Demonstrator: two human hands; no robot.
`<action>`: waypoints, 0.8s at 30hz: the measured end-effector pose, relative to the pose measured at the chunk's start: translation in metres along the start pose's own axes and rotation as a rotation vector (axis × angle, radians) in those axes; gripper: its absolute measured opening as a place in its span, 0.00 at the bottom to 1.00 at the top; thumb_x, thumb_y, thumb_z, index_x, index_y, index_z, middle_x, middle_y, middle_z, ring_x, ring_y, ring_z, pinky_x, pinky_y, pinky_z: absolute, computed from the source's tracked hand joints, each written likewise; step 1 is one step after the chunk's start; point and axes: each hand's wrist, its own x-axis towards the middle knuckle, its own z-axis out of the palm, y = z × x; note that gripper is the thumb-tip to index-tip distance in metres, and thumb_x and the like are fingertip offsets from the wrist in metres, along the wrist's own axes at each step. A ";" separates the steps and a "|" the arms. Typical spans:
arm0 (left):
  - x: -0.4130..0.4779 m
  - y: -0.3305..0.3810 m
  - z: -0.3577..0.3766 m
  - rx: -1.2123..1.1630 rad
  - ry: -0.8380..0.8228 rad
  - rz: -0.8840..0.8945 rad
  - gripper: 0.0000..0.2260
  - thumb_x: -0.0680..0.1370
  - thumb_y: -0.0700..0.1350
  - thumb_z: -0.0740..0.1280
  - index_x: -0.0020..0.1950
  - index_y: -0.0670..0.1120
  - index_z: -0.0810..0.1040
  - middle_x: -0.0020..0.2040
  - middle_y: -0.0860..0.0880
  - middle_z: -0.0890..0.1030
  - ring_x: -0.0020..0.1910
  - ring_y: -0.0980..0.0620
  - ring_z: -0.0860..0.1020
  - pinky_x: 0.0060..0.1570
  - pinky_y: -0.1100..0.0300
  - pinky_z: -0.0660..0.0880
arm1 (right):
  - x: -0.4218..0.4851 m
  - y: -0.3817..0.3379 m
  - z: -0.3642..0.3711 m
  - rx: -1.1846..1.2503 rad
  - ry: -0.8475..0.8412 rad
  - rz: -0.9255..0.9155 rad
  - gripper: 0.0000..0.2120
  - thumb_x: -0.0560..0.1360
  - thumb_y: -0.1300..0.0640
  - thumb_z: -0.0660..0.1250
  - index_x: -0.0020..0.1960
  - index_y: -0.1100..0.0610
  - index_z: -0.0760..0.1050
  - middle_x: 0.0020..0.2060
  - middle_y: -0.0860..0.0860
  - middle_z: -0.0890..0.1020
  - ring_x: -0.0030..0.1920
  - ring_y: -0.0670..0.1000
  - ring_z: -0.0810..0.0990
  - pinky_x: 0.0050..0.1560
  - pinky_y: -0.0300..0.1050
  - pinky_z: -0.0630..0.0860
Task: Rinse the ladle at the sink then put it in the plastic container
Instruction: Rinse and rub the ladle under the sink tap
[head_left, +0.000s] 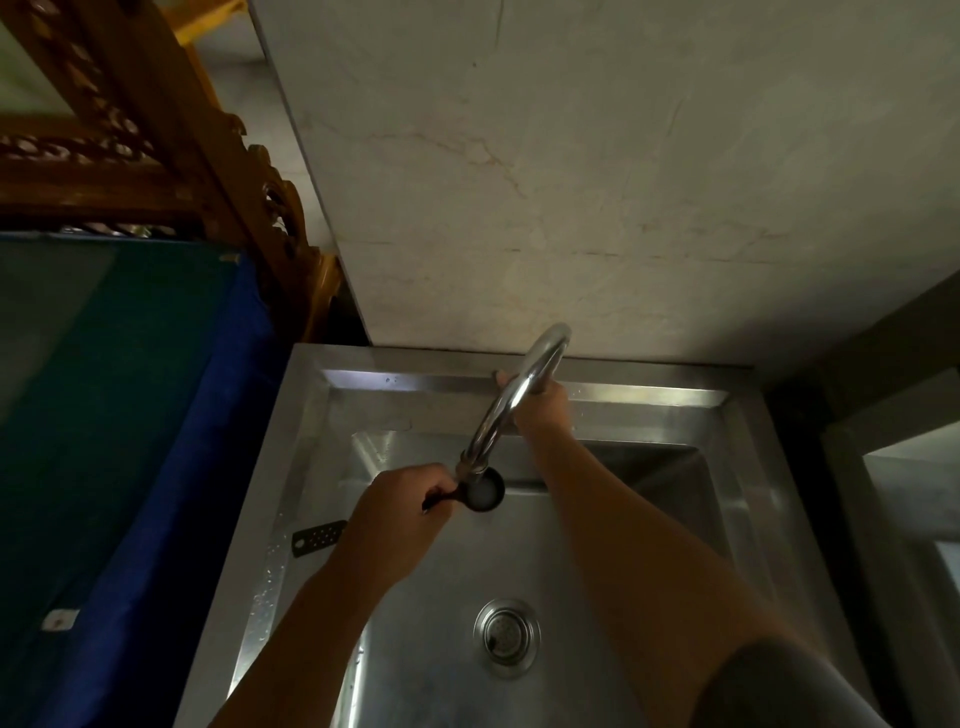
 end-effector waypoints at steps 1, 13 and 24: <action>0.001 0.000 0.000 0.000 0.000 0.003 0.02 0.74 0.43 0.71 0.46 0.50 0.82 0.37 0.53 0.84 0.36 0.57 0.81 0.40 0.50 0.80 | 0.000 -0.001 0.001 0.002 0.010 0.001 0.11 0.73 0.50 0.73 0.35 0.49 0.74 0.35 0.47 0.82 0.41 0.51 0.83 0.44 0.47 0.80; 0.000 0.003 0.003 0.020 0.012 -0.009 0.03 0.74 0.42 0.71 0.46 0.49 0.82 0.37 0.56 0.83 0.36 0.60 0.80 0.40 0.57 0.80 | 0.002 0.003 0.004 0.046 0.049 0.032 0.10 0.76 0.53 0.69 0.37 0.49 0.73 0.36 0.49 0.82 0.41 0.50 0.84 0.47 0.49 0.82; -0.018 0.001 -0.007 -0.014 0.017 -0.042 0.05 0.72 0.40 0.72 0.40 0.50 0.80 0.30 0.63 0.77 0.35 0.65 0.78 0.33 0.74 0.69 | -0.022 0.016 -0.021 -0.117 -0.089 -0.135 0.11 0.74 0.61 0.70 0.54 0.51 0.73 0.51 0.52 0.80 0.51 0.52 0.81 0.54 0.51 0.80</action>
